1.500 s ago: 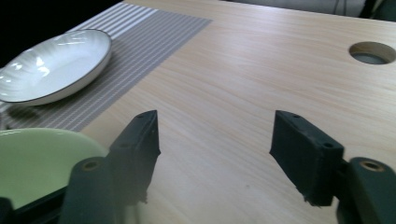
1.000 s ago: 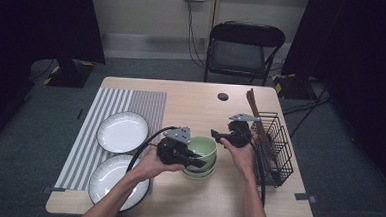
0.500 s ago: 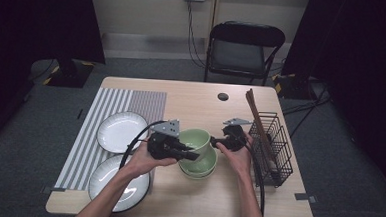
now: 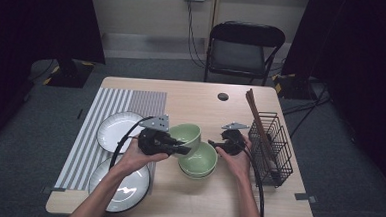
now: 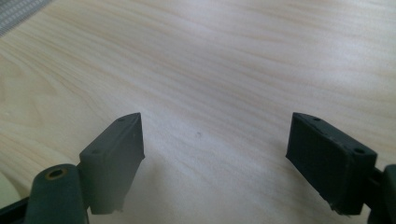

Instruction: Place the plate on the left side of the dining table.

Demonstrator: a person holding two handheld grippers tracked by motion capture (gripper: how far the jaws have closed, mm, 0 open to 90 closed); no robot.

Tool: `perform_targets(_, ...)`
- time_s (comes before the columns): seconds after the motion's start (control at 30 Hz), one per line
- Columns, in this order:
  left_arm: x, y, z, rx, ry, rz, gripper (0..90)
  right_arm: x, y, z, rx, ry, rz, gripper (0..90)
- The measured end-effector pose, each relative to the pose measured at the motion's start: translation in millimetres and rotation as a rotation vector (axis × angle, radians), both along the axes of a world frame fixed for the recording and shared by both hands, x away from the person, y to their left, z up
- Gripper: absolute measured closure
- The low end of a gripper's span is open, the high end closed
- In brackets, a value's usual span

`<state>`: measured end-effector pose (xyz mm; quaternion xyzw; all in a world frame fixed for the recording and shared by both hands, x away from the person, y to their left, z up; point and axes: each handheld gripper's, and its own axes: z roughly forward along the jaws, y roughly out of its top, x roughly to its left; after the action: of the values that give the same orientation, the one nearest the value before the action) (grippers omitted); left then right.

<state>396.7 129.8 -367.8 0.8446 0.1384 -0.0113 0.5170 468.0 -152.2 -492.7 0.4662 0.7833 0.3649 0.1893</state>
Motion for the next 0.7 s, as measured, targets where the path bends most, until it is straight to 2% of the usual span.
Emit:
perform_targets(0.1,1.6,4.4,-0.7,0.009,0.0,0.008,82.8,-0.4,1.2,-5.1,-0.013,0.014,0.001,17.7)
perform_targets(0.17,2.6,7.9,-1.0,0.007,0.013,0.008,82.8,-1.1,2.0,-6.9,-0.018,0.003,0.0,17.7)
perform_targets(0.33,4.0,14.1,1.5,-0.007,0.007,0.02,82.8,-2.3,4.4,-7.9,-0.046,-0.011,-0.004,18.3)
perform_targets(0.7,4.5,26.7,5.9,0.0,0.009,0.064,82.8,-2.4,4.6,-8.1,-0.05,-0.015,-0.003,18.4)
